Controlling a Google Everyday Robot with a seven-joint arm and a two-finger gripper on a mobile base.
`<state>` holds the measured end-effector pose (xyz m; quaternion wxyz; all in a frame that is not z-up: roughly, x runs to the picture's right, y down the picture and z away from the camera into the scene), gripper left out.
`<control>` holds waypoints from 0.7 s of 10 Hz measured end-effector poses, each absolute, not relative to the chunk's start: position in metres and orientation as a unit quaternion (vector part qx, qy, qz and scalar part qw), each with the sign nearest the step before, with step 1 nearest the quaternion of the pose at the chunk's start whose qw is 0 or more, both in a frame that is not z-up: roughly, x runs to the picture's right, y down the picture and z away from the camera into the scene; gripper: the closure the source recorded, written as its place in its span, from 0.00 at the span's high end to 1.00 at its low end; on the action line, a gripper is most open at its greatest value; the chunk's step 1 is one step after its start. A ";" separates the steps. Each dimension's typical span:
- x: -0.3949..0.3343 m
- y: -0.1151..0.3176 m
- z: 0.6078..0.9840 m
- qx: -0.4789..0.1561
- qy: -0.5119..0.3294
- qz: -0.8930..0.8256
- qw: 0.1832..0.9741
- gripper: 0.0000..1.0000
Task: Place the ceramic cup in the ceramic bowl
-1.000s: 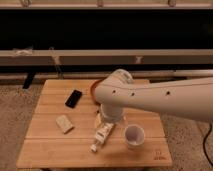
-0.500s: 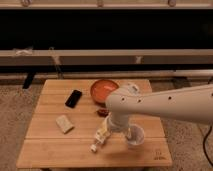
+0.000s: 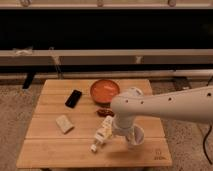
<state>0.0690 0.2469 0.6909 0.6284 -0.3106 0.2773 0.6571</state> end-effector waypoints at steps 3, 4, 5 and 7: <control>0.075 0.241 0.698 -0.289 0.280 0.662 0.632 0.47; 0.080 0.239 0.698 -0.278 0.287 0.664 0.632 0.38; 0.084 0.236 0.695 -0.265 0.295 0.669 0.628 0.26; 0.090 0.230 0.692 -0.251 0.302 0.676 0.623 0.08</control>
